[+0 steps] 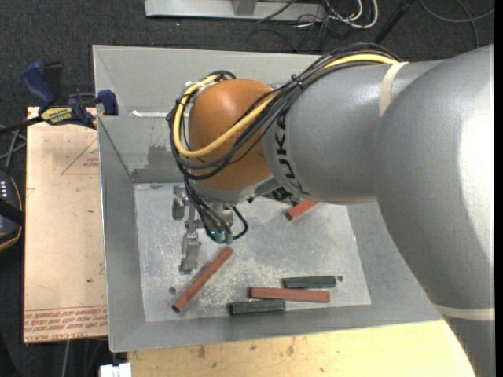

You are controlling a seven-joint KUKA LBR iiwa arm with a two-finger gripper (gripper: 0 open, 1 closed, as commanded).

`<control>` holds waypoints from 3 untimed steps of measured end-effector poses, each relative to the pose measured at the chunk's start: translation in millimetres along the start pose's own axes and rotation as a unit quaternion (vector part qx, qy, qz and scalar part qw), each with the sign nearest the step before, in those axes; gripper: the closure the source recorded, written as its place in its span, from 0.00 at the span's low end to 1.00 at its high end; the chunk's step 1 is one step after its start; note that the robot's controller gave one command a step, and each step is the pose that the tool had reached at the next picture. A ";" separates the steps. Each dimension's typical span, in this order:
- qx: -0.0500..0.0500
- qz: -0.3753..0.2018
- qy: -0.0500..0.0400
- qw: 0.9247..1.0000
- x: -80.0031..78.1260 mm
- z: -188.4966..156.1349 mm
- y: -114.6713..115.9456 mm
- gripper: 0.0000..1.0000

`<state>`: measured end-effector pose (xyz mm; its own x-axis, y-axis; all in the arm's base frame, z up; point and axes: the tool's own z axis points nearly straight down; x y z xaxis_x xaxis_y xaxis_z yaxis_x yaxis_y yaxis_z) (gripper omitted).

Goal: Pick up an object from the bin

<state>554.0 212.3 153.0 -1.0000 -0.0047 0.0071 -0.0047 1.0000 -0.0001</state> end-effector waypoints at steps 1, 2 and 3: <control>-0.001 0.002 -0.004 1.000 -1.9 -4.7 -0.9 0.00; -0.002 -0.019 -0.007 1.000 19.3 32.5 -23.1 0.00; 0.001 -0.095 -0.001 0.995 33.2 71.3 -38.3 0.00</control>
Offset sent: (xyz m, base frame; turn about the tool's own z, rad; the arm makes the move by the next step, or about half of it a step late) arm -0.0360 -0.0412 -0.0609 -0.0625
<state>520.5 173.8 82.0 -0.9810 -0.1940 0.0057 -0.1940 0.9810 -0.0010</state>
